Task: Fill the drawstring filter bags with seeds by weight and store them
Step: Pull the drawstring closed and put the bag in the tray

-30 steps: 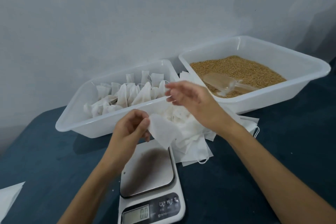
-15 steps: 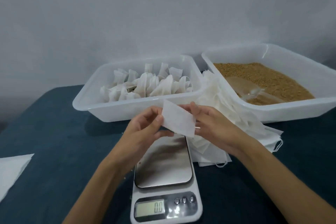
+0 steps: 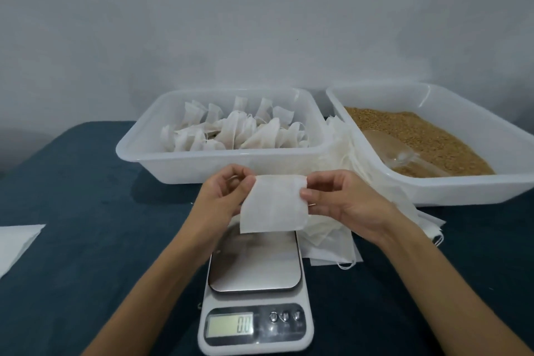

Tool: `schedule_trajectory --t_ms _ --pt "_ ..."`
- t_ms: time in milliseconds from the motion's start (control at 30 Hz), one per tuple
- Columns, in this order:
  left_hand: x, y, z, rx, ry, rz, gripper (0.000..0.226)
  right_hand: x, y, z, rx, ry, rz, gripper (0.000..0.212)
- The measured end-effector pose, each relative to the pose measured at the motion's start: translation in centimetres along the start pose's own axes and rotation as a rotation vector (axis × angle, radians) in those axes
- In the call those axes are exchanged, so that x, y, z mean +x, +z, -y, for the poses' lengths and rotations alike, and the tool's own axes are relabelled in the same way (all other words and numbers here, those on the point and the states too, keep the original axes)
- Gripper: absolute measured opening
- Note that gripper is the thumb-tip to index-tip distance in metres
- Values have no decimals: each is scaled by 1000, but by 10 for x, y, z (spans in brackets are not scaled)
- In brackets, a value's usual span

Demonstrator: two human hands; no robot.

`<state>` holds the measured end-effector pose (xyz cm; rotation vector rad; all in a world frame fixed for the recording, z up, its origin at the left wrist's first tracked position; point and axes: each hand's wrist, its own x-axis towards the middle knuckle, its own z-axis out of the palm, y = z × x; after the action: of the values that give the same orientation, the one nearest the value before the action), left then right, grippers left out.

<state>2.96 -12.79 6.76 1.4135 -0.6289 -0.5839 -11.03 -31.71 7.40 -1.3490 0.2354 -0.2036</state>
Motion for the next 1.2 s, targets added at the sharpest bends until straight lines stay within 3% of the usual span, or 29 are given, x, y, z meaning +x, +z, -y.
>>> schedule_trajectory --t_ms 67,167,200,267,400,533,733,867,933,1000,1133,1200 --pt "-1 3 4 180 103 -71 8 1 0 -1 -3 17 -15 3" --pt "-8 12 9 639 490 -312 22 3 0 -6 -42 -13 -82 11" --pt "-10 15 9 681 622 -311 24 3 2 -7 -71 -47 -97 12" --pt "-17 24 9 645 729 -179 19 4 7 -11 -115 -114 -87 16" --pt "-24 37 13 623 699 29 21 3 15 -16 -209 -182 -33 34" --pt "-25 37 12 583 642 -14 28 1 19 -13 -91 -199 -17 17" --pt "-23 34 7 566 593 -60 20 -2 20 -7 32 -258 -13 18" --pt "-20 32 9 575 578 -108 19 -2 21 -8 -277 -441 -146 10" --pt "-20 31 9 573 583 -136 19 -2 24 -12 -519 -518 -211 18" --pt "-20 31 9 596 624 -156 19 -2 27 -15 -599 -546 -238 24" --pt "-17 29 13 694 729 -161 17 -3 31 -15 -387 -445 -162 15" --pt "-17 28 16 706 744 -126 16 -4 32 -14 -304 -398 -145 23"
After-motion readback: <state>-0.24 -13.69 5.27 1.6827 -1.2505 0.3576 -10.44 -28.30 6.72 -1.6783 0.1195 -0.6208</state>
